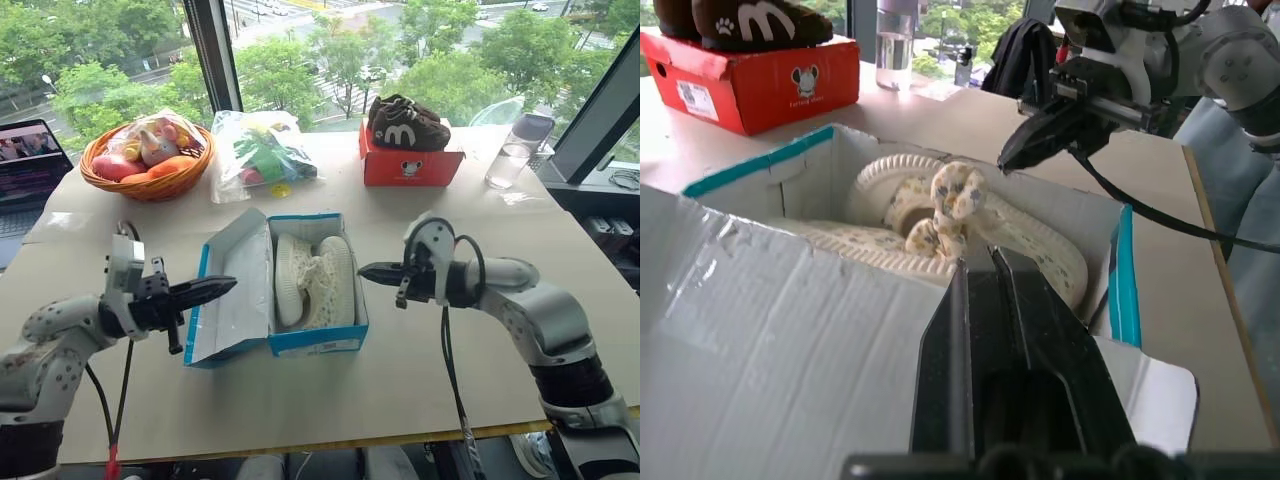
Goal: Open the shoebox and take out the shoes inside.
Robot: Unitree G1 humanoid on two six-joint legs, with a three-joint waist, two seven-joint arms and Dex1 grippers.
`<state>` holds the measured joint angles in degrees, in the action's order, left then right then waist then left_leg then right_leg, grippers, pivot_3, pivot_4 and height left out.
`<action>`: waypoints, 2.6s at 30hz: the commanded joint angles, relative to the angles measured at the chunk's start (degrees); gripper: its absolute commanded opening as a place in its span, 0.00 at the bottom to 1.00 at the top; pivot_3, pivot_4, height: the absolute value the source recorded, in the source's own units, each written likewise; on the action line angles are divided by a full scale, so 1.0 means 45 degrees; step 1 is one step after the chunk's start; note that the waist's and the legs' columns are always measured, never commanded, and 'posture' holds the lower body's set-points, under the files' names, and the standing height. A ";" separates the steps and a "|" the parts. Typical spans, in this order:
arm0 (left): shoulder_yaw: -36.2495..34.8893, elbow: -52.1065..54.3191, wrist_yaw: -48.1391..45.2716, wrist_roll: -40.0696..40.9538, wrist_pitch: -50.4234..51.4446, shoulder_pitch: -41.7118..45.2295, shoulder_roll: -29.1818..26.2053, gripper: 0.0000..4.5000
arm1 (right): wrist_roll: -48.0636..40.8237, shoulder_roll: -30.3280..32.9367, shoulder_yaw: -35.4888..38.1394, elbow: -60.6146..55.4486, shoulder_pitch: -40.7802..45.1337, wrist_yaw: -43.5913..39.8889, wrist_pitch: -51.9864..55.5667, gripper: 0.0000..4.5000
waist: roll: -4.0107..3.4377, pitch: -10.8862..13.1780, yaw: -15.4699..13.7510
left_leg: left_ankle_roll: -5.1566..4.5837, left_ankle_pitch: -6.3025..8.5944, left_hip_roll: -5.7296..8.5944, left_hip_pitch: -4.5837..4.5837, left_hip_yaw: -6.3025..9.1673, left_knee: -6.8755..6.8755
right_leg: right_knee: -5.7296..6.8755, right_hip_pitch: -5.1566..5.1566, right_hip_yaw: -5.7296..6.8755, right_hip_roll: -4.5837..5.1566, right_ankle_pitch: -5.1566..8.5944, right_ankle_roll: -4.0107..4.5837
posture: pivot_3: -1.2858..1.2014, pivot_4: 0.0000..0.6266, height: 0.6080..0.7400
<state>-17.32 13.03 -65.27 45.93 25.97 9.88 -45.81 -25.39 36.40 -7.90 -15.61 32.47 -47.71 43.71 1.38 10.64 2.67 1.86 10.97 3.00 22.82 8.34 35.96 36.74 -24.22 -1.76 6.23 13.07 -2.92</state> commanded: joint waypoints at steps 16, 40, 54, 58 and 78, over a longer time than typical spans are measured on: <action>0.0187 0.1011 -0.0012 -0.0364 -0.0476 -0.0520 0.0571 0.00 | 0.1087 -0.0846 -0.1593 0.0047 0.2361 -0.0339 0.0120 0.06 | 0.0000 0.0000 -0.0030 | 0.0000 0.0000 0.0003 -0.0005 -0.0006 -0.0002 | 0.0003 -0.0004 -0.0012 -0.0001 -0.0036 0.0049 | 0.52 0.24 1.00; 0.0477 0.1001 0.0068 -0.0770 -0.0442 -0.0515 0.0571 0.00 | 0.3815 -0.2023 -0.4593 0.2529 0.3632 -0.0722 -0.0004 0.83 | 0.0000 -0.0003 -0.0006 | 0.0001 0.0000 0.0003 -0.0008 -0.0006 0.0000 | 0.0008 -0.0009 -0.0014 -0.0002 -0.0042 0.0053 | 0.52 0.24 1.00; 0.0373 0.1174 0.0069 -0.0726 -0.0442 -0.0595 0.0530 0.00 | 0.4299 -0.2309 -0.4530 0.2989 0.3206 -0.0812 0.0025 0.13 | 0.0078 -0.0063 -0.0027 | 0.0001 0.0001 -0.0005 -0.0214 -0.0012 -0.0011 | -0.0003 0.0195 -0.0020 -0.0008 0.0011 -0.0032 | 0.52 0.24 1.00; 0.0381 0.1148 0.0092 -0.0739 -0.0436 -0.0598 0.0542 0.00 | 0.4381 -0.2325 -0.4570 0.3006 0.3185 -0.0821 0.0006 0.00 | 0.0078 -0.0064 -0.0027 | 0.0001 0.0002 -0.0005 -0.0213 -0.0011 -0.0012 | -0.0004 0.0195 -0.0021 -0.0008 0.0012 -0.0032 | 0.52 0.24 1.00; 0.0451 0.1085 0.0191 -0.0927 -0.0452 -0.0557 0.0559 0.00 | 0.2970 -0.2737 -0.2672 0.2471 0.3094 -0.0834 0.0742 0.00 | 0.0076 -0.0059 -0.0029 | 0.0002 0.0001 0.0000 -0.0089 -0.0013 -0.0015 | 0.0014 0.0041 -0.0041 -0.0008 -0.0008 -0.0003 | 0.52 0.24 1.00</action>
<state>-14.59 16.52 -64.49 41.66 24.68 6.93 -42.77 -11.41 24.07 -21.44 -3.15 46.86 -51.75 46.50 1.72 10.38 2.54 1.87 10.98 3.00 22.42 8.28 35.89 36.81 -24.03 -1.95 6.20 13.04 -2.95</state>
